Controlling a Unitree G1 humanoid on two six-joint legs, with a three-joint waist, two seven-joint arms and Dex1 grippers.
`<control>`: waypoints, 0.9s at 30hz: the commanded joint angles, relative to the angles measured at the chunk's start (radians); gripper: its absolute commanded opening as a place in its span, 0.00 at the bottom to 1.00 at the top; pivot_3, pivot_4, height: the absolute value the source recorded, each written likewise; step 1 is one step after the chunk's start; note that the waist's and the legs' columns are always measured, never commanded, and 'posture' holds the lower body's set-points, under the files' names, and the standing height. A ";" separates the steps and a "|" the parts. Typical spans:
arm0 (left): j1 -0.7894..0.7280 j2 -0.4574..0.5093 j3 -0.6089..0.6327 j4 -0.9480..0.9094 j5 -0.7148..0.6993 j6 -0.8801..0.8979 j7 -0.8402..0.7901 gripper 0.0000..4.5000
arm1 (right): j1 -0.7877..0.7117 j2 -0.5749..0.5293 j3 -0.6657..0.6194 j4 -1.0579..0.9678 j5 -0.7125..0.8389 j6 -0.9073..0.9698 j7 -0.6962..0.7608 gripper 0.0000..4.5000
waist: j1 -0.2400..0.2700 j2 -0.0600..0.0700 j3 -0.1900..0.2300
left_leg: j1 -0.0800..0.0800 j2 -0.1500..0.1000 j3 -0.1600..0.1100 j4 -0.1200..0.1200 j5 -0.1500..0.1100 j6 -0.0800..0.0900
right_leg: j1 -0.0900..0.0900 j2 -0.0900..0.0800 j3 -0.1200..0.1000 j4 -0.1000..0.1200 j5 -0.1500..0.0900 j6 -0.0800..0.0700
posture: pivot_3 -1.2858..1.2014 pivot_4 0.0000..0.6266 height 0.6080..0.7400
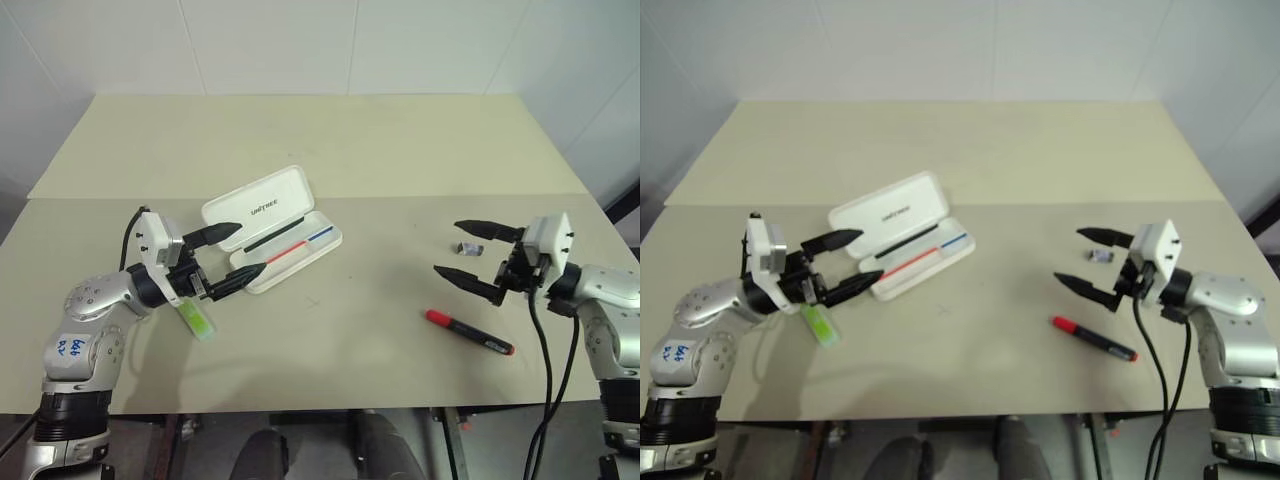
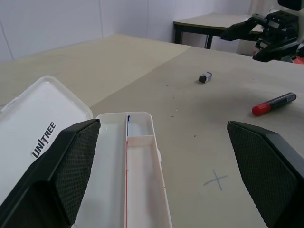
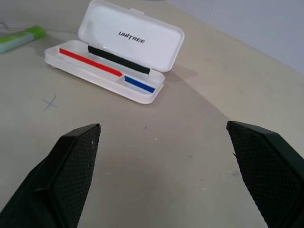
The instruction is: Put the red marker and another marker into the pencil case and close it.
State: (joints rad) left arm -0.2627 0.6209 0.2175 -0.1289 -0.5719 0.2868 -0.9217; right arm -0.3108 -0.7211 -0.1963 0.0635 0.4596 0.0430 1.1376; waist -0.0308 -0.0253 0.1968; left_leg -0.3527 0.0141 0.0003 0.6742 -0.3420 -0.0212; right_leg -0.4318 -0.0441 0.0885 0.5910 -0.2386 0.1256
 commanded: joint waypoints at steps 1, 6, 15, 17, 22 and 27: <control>0.000 -0.004 0.023 -0.011 0.001 -0.021 0.014 1.00 | -0.034 0.006 -0.003 -0.022 0.001 -0.016 -0.013 1.00 | -0.001 0.000 0.000 | 0.000 0.000 0.000 0.000 0.000 0.000 | 0.000 0.000 0.000 0.000 0.000 0.000 | 0.52 0.24 1.00; -0.001 -0.020 0.009 -0.025 0.006 -0.024 0.032 1.00 | -0.071 0.006 -0.003 0.021 -0.008 -0.027 -0.002 1.00 | 0.000 0.000 0.000 | 0.000 0.000 -0.001 0.000 0.000 0.000 | 0.000 0.000 0.000 0.000 0.000 0.000 | 0.52 0.24 1.00; -0.014 -0.001 0.014 -0.002 0.005 -0.020 0.009 1.00 | -0.067 0.020 0.000 0.022 -0.018 -0.042 -0.008 1.00 | 0.001 0.000 0.000 | -0.001 0.000 0.000 0.000 0.000 0.000 | 0.000 0.000 -0.001 0.001 0.000 0.000 | 0.52 0.24 1.00; -0.034 0.008 0.009 0.020 0.010 -0.023 -0.006 1.00 | -0.059 0.021 -0.001 0.015 -0.018 -0.042 -0.008 1.00 | 0.001 0.000 0.000 | -0.001 0.000 0.000 0.000 0.000 0.000 | 0.000 0.000 -0.001 0.001 0.000 0.000 | 0.52 0.24 1.00; -0.065 0.010 -0.003 0.051 0.008 -0.021 -0.048 1.00 | -0.039 0.012 -0.008 -0.007 -0.012 -0.038 -0.011 1.00 | 0.001 0.000 0.000 | 0.000 0.000 0.000 0.000 0.000 0.000 | 0.000 0.000 -0.001 0.000 0.000 0.000 | 0.52 0.24 1.00; -0.072 0.025 -0.039 0.072 0.060 -0.048 -0.080 0.65 | -0.022 0.011 -0.006 -0.057 -0.005 -0.020 -0.026 1.00 | 0.000 0.000 0.000 | 0.000 0.000 0.000 0.000 0.000 0.000 | 0.000 0.000 0.000 0.001 0.000 0.000 | 0.52 0.24 1.00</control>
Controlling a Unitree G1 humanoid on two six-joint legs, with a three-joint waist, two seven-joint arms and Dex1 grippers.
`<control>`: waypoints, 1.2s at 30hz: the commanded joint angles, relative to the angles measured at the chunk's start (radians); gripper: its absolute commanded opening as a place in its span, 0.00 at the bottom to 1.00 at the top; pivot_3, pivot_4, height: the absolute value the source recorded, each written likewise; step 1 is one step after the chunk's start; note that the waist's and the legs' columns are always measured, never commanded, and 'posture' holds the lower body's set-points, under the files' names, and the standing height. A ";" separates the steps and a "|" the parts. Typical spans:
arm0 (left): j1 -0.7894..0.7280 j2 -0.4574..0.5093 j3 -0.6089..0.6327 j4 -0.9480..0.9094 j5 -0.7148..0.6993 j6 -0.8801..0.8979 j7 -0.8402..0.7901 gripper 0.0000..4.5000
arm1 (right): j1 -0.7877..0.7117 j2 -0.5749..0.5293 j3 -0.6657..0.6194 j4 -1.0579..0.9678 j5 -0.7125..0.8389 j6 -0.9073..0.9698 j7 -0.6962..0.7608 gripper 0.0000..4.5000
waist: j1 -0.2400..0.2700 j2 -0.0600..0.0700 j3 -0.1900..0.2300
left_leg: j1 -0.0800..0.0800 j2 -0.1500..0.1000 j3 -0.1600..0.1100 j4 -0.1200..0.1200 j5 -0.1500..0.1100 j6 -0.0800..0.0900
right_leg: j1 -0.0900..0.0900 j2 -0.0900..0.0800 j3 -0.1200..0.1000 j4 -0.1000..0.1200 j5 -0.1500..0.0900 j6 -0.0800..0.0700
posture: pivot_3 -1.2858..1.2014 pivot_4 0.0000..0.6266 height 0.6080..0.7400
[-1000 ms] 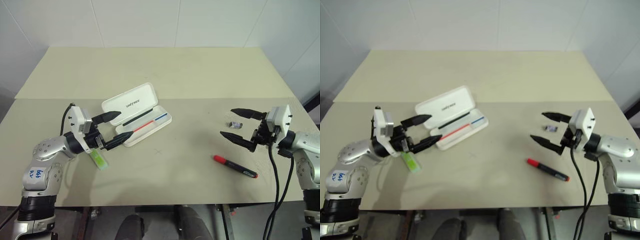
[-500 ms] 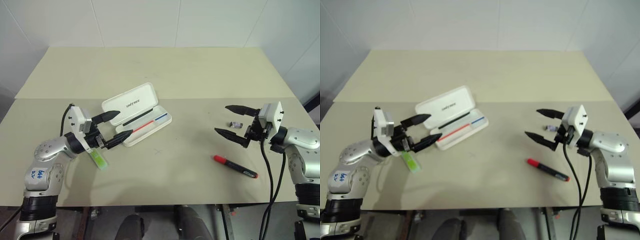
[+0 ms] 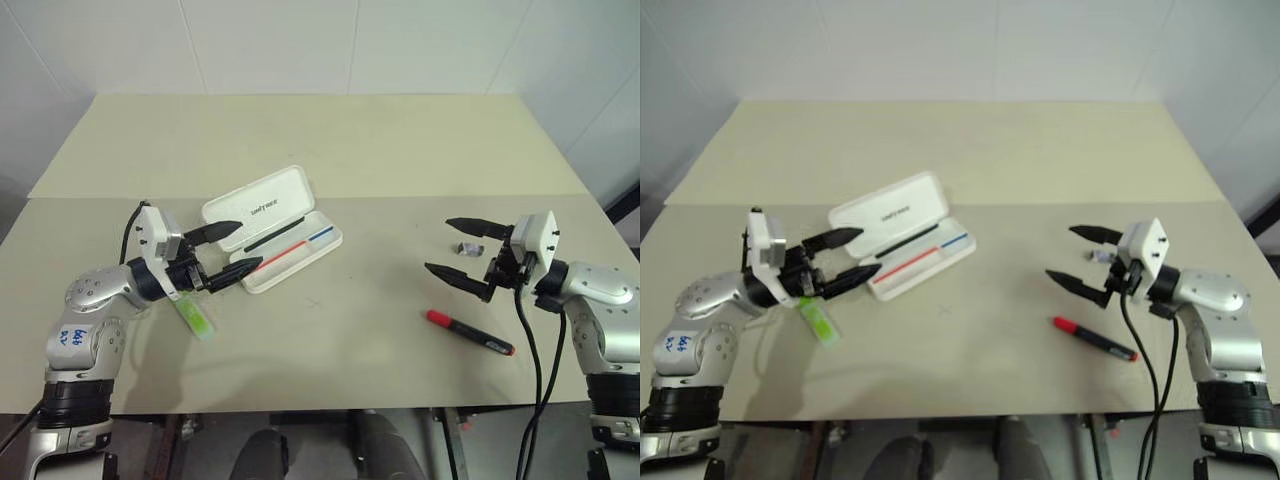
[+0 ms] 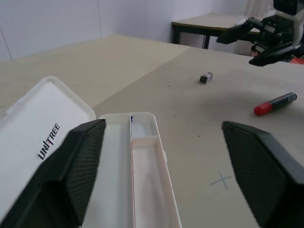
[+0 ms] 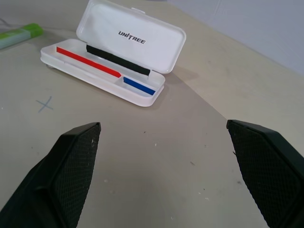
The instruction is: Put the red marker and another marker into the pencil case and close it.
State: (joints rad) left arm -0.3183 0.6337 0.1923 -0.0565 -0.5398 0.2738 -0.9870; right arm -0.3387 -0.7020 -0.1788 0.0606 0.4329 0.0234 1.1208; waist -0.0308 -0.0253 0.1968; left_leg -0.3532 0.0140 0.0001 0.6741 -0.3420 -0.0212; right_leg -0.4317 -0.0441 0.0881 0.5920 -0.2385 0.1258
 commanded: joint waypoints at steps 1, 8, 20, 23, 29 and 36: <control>-0.014 0.018 -0.012 0.011 0.035 -0.045 -0.024 0.57 | 0.009 -0.002 -0.016 -0.069 0.018 0.005 -0.020 1.00 | 0.000 0.000 0.000 | 0.000 0.000 0.000 0.000 0.000 0.000 | 0.000 0.000 0.000 0.000 0.000 0.000 | 0.52 0.24 1.00; -0.001 0.022 -0.102 -0.031 0.130 -0.026 0.004 0.49 | 0.006 -0.022 -0.002 -0.108 0.037 0.024 0.021 1.00 | 0.001 0.000 0.000 | 0.000 0.000 0.000 0.000 0.000 0.000 | 0.000 0.000 0.000 0.000 0.000 0.000 | 0.52 0.24 1.00; 0.002 0.109 -0.191 -0.058 0.259 0.067 0.035 0.49 | 0.025 0.000 0.036 -0.312 0.079 0.120 0.000 1.00 | 0.001 0.000 0.000 | 0.000 0.000 -0.001 0.000 0.000 0.000 | 0.000 0.000 0.000 0.000 0.000 0.000 | 0.52 0.24 1.00; -0.012 0.124 -0.205 -0.049 0.255 0.079 0.008 0.49 | 0.036 0.009 0.048 -0.358 0.090 0.133 -0.015 1.00 | 0.001 0.000 0.000 | 0.000 0.000 -0.001 0.000 0.000 0.000 | 0.000 0.000 0.000 0.000 0.000 -0.001 | 0.52 0.24 1.00; -0.050 0.144 -0.235 -0.035 0.270 0.094 -0.038 0.49 | 0.052 0.004 0.058 -0.403 0.101 0.151 -0.021 1.00 | 0.003 0.000 0.000 | 0.000 0.000 -0.001 0.000 0.000 0.000 | 0.000 0.000 -0.001 0.000 0.000 0.000 | 0.52 0.24 1.00; -0.142 0.159 -0.301 -0.027 0.306 0.145 -0.078 0.49 | 0.029 0.011 0.062 -0.423 0.098 0.148 -0.036 1.00 | 0.003 0.000 0.000 | -0.001 0.000 -0.001 0.000 0.000 0.000 | 0.000 0.000 -0.001 0.001 0.000 0.000 | 0.52 0.24 1.00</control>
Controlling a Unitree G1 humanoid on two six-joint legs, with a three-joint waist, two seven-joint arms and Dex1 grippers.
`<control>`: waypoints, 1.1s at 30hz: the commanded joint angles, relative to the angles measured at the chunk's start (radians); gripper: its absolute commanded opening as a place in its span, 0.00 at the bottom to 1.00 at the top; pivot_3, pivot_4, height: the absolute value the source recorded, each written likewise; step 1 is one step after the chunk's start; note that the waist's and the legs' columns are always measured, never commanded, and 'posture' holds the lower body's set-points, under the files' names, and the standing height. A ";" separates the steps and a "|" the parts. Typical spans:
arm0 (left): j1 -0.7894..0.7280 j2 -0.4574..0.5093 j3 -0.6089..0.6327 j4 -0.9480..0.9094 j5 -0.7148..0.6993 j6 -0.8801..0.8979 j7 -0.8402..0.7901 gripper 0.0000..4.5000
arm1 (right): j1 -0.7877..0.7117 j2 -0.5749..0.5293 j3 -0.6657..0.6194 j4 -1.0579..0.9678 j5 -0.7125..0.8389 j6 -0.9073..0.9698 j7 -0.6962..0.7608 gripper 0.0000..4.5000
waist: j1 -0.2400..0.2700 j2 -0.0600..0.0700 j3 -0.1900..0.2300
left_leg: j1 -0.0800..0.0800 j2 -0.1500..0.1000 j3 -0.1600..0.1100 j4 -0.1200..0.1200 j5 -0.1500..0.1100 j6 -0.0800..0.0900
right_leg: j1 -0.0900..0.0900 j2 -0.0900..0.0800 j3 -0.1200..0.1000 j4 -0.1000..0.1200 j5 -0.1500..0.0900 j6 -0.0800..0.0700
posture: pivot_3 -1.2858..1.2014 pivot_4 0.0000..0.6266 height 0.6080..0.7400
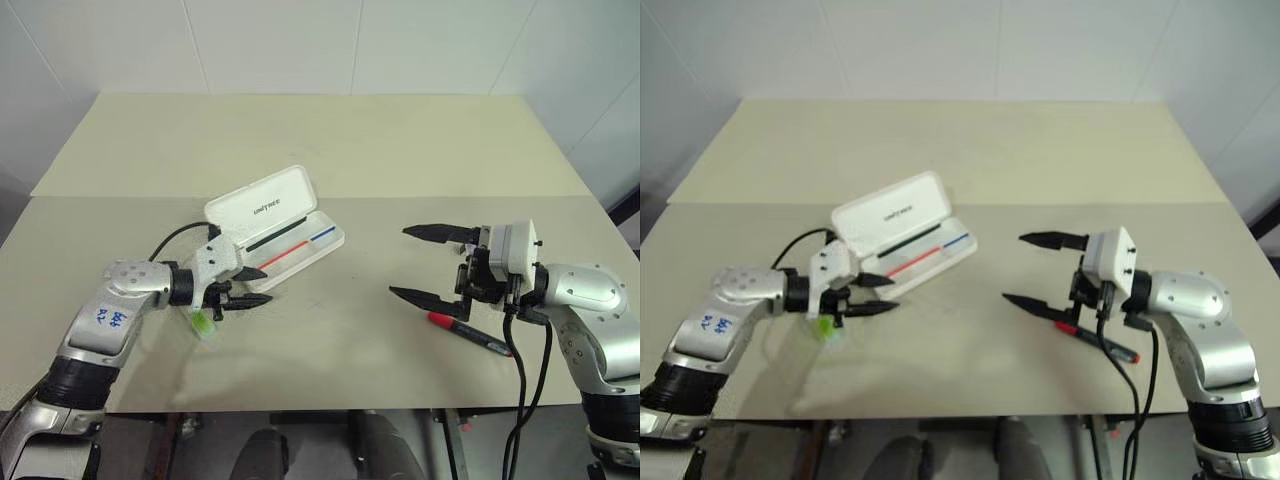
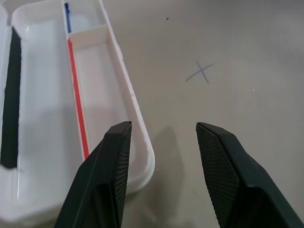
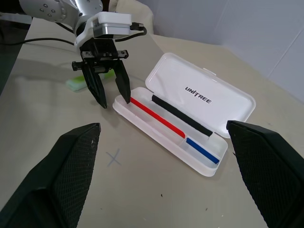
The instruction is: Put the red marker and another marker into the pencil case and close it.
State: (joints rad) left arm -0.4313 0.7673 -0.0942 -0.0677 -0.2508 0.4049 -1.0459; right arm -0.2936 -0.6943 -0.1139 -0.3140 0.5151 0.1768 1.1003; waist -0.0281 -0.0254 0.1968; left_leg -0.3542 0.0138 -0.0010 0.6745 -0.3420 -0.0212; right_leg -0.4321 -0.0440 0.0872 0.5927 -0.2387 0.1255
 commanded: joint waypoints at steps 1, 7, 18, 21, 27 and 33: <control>-0.038 0.026 -0.021 -0.015 0.023 0.018 -0.021 0.49 | -0.018 0.004 -0.001 -0.053 0.017 -0.004 -0.019 1.00 | -0.001 0.000 0.000 | 0.000 0.000 0.000 0.000 0.000 0.000 | 0.000 0.000 0.000 0.000 0.000 0.000 | 0.52 0.24 1.00; -0.075 0.033 -0.054 -0.014 0.058 0.059 -0.019 0.49 | -0.030 -0.003 0.004 -0.076 0.027 0.009 -0.027 1.00 | -0.002 0.000 0.000 | 0.000 0.001 0.000 0.000 0.000 0.000 | 0.000 0.001 0.000 0.001 0.000 0.000 | 0.52 0.24 1.00; -0.096 0.038 -0.117 -0.004 0.105 0.161 -0.023 0.49 | -0.061 -0.011 0.000 -0.102 0.040 0.030 -0.040 1.00 | 0.000 0.000 0.000 | -0.001 0.000 0.000 0.001 0.000 0.000 | 0.000 0.001 0.000 0.001 0.000 0.000 | 0.52 0.24 1.00; -0.098 0.041 -0.135 -0.001 0.114 0.176 -0.032 0.49 | -0.064 -0.012 -0.001 -0.107 0.043 0.034 -0.042 1.00 | -0.003 0.000 0.000 | 0.000 0.000 0.000 0.001 0.000 0.000 | 0.000 0.001 0.000 0.001 0.000 0.000 | 0.52 0.24 1.00; -0.109 0.016 -0.162 0.033 0.141 0.154 -0.020 0.36 | -0.084 -0.018 -0.001 -0.113 0.052 0.049 -0.039 1.00 | -0.003 0.000 0.000 | 0.000 0.001 0.000 0.002 0.000 0.000 | 0.000 0.002 0.000 0.001 0.000 0.000 | 0.52 0.24 1.00; -0.103 0.013 -0.180 0.056 0.182 0.083 -0.015 0.00 | -0.097 -0.024 -0.001 -0.110 0.057 0.054 -0.036 1.00 | -0.001 0.001 -0.001 | 0.001 0.000 0.000 0.002 0.000 0.000 | 0.000 0.001 0.001 0.001 0.000 0.000 | 0.52 0.24 1.00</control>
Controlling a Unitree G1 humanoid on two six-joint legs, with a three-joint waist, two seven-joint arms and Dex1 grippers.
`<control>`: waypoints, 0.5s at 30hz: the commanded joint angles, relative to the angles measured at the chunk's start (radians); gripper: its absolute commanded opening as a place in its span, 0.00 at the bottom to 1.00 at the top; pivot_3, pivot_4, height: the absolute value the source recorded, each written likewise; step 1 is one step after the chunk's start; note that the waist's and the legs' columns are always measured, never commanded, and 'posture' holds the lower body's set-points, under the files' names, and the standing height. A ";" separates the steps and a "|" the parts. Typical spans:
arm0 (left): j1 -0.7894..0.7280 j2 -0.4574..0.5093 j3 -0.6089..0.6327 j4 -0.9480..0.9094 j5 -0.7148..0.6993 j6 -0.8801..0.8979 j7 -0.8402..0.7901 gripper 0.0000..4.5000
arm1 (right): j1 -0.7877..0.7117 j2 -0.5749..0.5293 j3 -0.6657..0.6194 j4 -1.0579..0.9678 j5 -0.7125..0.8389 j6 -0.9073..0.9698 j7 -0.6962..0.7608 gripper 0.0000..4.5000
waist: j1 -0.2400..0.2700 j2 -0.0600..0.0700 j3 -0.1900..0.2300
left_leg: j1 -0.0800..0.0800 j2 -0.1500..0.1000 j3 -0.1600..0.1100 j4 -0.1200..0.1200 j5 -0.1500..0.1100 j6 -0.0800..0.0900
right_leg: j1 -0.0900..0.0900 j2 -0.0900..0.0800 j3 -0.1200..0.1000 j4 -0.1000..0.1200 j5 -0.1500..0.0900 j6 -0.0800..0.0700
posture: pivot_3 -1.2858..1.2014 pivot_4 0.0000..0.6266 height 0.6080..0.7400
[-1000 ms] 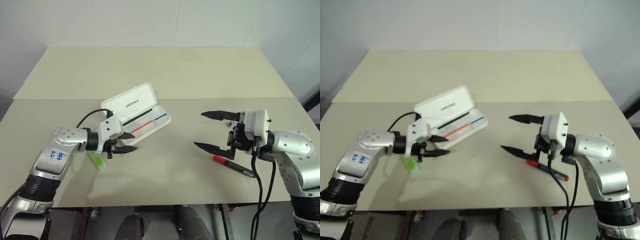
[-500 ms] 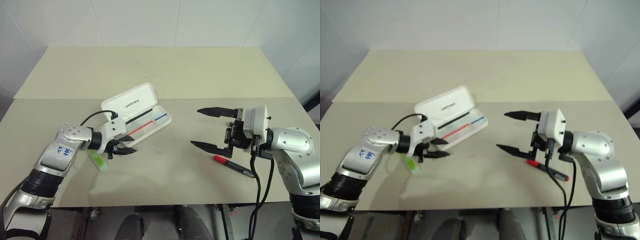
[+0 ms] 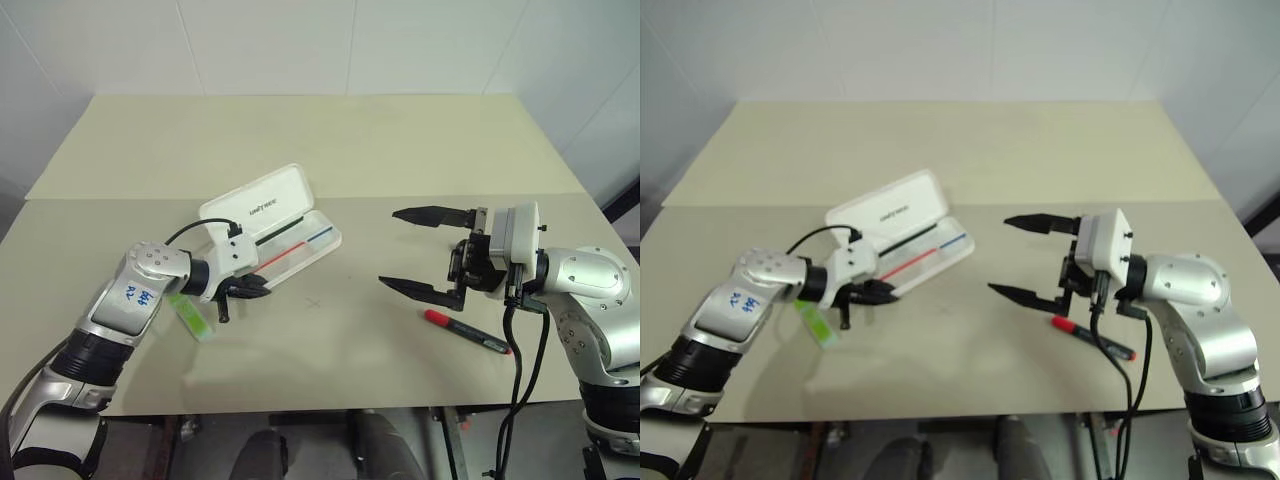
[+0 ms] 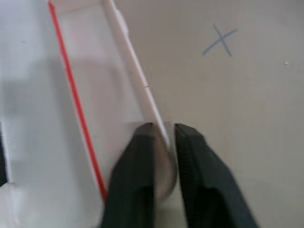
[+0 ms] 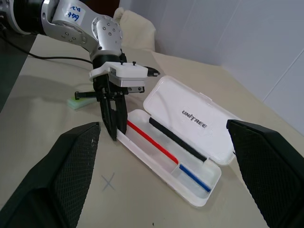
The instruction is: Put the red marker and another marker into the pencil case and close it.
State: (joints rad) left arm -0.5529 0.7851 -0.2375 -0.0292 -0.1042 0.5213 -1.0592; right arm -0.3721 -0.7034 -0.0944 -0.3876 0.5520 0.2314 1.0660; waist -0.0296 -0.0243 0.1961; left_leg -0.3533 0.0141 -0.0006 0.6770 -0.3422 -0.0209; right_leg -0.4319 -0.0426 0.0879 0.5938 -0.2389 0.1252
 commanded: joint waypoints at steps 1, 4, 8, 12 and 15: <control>0.019 0.000 -0.046 0.026 0.057 -0.071 0.002 0.00 | -0.019 -0.016 -0.021 -0.035 0.021 0.000 -0.001 1.00 | 0.003 0.000 0.000 | 0.000 0.000 0.000 0.000 0.000 0.000 | 0.000 0.000 0.000 0.000 0.000 0.000 | 0.52 0.24 1.00; 0.021 -0.006 -0.050 0.044 0.077 -0.177 -0.004 0.00 | -0.019 -0.018 -0.022 -0.029 0.021 0.000 0.005 1.00 | 0.003 0.000 0.000 | 0.001 0.000 -0.001 0.003 0.000 0.000 | 0.002 0.000 0.000 0.000 0.000 0.000 | 0.52 0.24 1.00; 0.030 -0.060 -0.004 0.020 0.009 -0.213 -0.024 0.00 | -0.009 -0.023 -0.024 -0.018 0.021 0.001 0.015 1.00 | 0.007 0.000 0.000 | 0.001 -0.002 -0.001 0.004 0.001 0.001 | 0.003 -0.002 0.000 0.001 0.000 0.001 | 0.52 0.24 1.00; 0.053 -0.078 0.009 -0.016 -0.012 -0.238 -0.056 0.00 | 0.002 -0.030 -0.030 -0.004 0.019 0.000 0.024 1.00 | 0.010 0.000 0.000 | -0.001 -0.002 -0.002 0.004 0.001 0.002 | 0.003 -0.002 0.000 0.000 0.001 0.001 | 0.52 0.24 1.00; 0.074 -0.075 0.005 -0.048 -0.032 -0.257 -0.103 0.00 | 0.005 -0.034 -0.031 -0.002 0.021 0.002 0.025 1.00 | 0.009 0.000 0.000 | -0.002 -0.002 -0.002 0.003 0.000 0.002 | 0.002 -0.002 -0.001 0.001 0.001 0.002 | 0.52 0.24 1.00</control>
State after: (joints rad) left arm -0.4939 0.7177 -0.2143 -0.0216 -0.0920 0.2919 -1.1142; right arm -0.3677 -0.7229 -0.0944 -0.3829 0.5534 0.2391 1.0863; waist -0.0202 -0.0242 0.1961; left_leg -0.3554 0.0128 -0.0025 0.6802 -0.3419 -0.0184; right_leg -0.4297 -0.0446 0.0871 0.5937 -0.2380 0.1269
